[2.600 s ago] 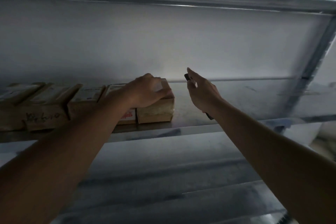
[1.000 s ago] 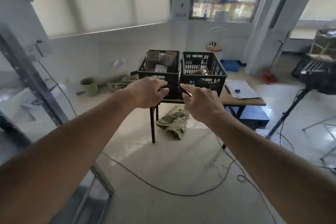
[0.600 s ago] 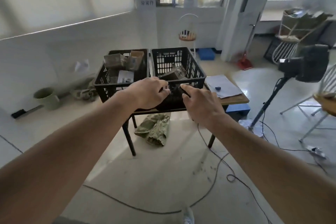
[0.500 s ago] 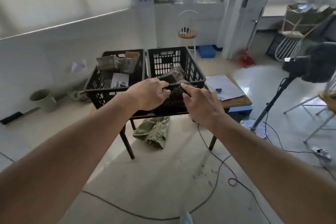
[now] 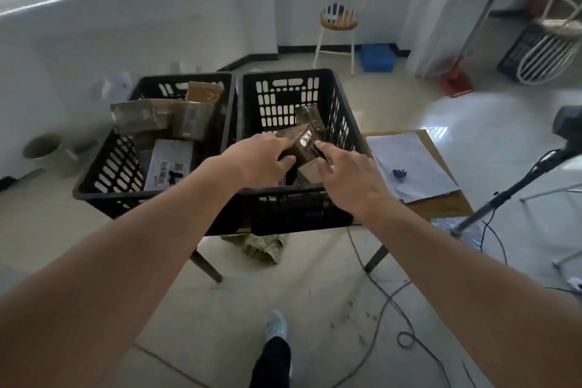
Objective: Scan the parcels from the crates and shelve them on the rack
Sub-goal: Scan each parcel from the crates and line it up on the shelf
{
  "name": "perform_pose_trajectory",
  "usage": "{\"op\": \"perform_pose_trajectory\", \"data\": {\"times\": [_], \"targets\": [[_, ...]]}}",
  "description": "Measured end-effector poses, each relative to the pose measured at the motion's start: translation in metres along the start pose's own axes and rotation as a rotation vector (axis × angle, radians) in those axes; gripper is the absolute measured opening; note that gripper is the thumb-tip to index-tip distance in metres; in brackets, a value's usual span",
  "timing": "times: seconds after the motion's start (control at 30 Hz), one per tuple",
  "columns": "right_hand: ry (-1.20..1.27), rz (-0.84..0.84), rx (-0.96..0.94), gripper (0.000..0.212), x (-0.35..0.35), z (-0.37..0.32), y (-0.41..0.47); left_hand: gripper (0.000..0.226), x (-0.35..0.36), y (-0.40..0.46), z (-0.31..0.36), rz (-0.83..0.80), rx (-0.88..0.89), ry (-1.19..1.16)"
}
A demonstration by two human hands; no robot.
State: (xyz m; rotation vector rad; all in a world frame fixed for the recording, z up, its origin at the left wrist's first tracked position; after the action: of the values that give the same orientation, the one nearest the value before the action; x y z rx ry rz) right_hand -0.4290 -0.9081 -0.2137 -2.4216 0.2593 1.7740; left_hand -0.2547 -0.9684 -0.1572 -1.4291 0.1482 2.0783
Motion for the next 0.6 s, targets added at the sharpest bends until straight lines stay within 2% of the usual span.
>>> {"op": "perform_pose_trajectory", "data": {"times": [0.3,0.6], "targets": [[0.015,-0.14,0.104,0.048,0.043,0.018,0.133,0.041,0.021,0.172,-0.063,-0.138,-0.01,0.014],[0.031,-0.266,0.224,0.051,0.104,0.053,0.213,0.049,0.052,0.266,-0.089,-0.269,-0.04,0.021]]}}
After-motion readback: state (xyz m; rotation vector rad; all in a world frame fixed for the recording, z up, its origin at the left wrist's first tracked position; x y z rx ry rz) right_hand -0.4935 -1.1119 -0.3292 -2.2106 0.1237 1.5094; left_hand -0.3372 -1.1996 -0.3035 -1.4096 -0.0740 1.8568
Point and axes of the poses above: each hand's wrist, its own y-axis towards the middle knuckle, its own x-axis out of the palm, z = x × y, the point moved 3 cm from there along y, towards the middle knuckle, and after that the axes turned 9 degrees about -y, right-handed, at the moved point
